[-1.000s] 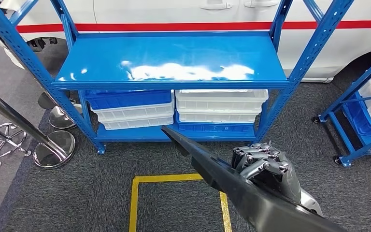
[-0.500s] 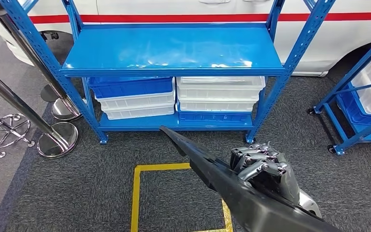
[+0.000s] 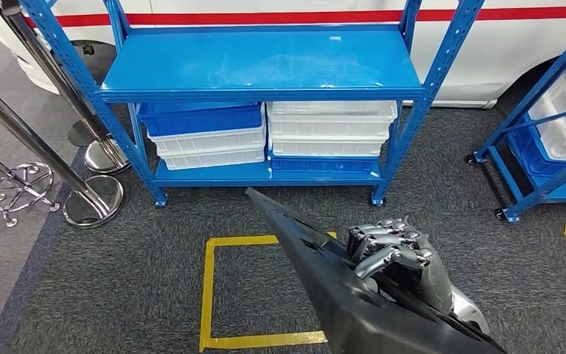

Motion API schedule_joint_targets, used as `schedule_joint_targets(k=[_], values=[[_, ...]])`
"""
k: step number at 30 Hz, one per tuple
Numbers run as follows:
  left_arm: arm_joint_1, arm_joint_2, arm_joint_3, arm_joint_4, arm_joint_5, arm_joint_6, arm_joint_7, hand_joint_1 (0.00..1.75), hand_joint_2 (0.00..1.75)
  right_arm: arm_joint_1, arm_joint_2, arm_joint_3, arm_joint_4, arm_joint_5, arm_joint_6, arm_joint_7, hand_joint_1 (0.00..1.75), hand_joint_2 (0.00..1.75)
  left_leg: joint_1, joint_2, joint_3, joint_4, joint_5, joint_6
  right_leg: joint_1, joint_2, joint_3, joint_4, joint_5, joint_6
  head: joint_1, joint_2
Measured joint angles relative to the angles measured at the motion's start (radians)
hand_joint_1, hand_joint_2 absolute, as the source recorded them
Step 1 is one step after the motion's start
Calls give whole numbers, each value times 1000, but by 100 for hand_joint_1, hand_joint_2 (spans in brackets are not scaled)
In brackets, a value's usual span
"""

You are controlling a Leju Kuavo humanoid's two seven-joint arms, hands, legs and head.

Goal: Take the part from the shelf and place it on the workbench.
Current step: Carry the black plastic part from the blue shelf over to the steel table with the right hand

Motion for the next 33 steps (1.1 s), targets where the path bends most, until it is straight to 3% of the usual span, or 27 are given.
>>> schedule_joint_targets(k=[3,5,7,8,9,10,11,13,14,15,17,18,20,22,24,25,27,29,31,33], values=[[1,13,10,0,-23,65,182,0,175,-19,0,9,9,-8,8,15,173,175,3,14,0,-26,4,19,0,7,-10,8,5,18,0,0],[3,15,18,0,-28,116,283,0,175,-26,-1,10,16,-10,9,26,173,175,7,31,-7,-33,19,34,-2,8,-40,76,-48,26,0,0],[7,13,29,0,-28,157,335,0,175,-26,-3,10,23,-10,8,36,173,175,5,48,-20,-30,28,41,-5,6,-90,206,-125,33,0,0],[10,12,35,0,-27,170,346,0,175,-25,-6,10,26,-10,8,39,173,175,4,56,-26,-27,31,41,-7,6,-107,257,-146,37,0,0],[12,9,38,0,-27,177,352,0,175,-24,-8,10,30,-10,7,41,173,175,3,64,-32,-23,32,41,-8,4,-108,278,-150,39,0,0],[13,6,41,0,-25,181,357,0,175,-23,-11,10,33,-10,7,42,173,175,3,72,-36,-19,32,40,-9,1,-89,258,-135,40,0,0],[13,1,45,0,-24,183,360,0,175,-22,-13,10,36,-9,6,42,173,175,3,80,-38,-15,31,38,-10,-8,-51,203,-107,40,0,0],[13,-10,53,0,-20,187,368,0,175,-23,-17,10,40,-7,5,45,173,175,0,95,-40,-4,25,29,-4,-51,27,69,-66,32,0,0],[13,-16,56,0,-19,189,370,0,175,-24,-17,11,41,-4,4,49,173,175,-3,103,-41,1,22,24,0,-67,47,29,-58,25,0,0],[13,-23,58,0,-19,191,371,0,175,-26,-18,11,43,1,2,53,173,175,-6,111,-42,4,21,19,5,-76,52,13,-59,17,0,0],[11,-37,60,0,-20,192,367,0,175,-30,-19,11,47,9,-1,61,173,175,-8,127,-42,5,19,11,7,-58,47,10,-54,2,0,0],[9,-44,60,0,-20,193,364,0,175,-33,-19,12,49,13,-2,64,173,175,-6,119,-43,8,13,5,5,-48,46,6,-50,-5,0,0],[7,-54,61,0,-20,191,348,0,175,-42,-21,15,52,18,-7,68,173,175,-1,76,-66,65,-31,-4,1,-28,42,-2,-40,-20,0,0],[9,-58,63,0,-20,188,327,0,175,-51,-21,22,56,22,-14,72,173,175,2,34,-121,189,-97,-9,1,-6,34,-2,-34,-28,0,0],[12,-59,65,0,-21,185,315,0,175,-56,-21,30,62,22,-19,74,173,175,2,25,-161,275,-120,-10,2,19,28,1,-29,-28,0,0],[12,-59,66,0,-22,183,312,0,175,-58,-21,34,64,22,-20,74,173,175,2,24,-159,272,-105,-8,2,32,26,2,-27,-27,0,0],[11,-59,66,0,-24,180,309,0,175,-62,-21,41,66,22,-21,74,173,175,2,7,-109,165,-34,1,2,58,26,4,-24,-23,0,0],[10,-59,67,0,-25,179,307,0,175,-68,-21,44,67,22,-22,74,173,175,2,-42,-55,44,12,13,2,81,24,4,-19,-14,0,0],[10,-59,67,0,-26,179,304,0,175,-74,-21,46,67,22,-25,74,173,175,-1,-65,-39,0,17,19,-2,103,16,3,-10,-1,0,0],[9,-59,67,0,-26,179,297,0,175,-75,-21,49,68,22,-30,74,173,175,1,-42,-39,-9,27,26,-4,119,6,1,-1,15,0,0]])
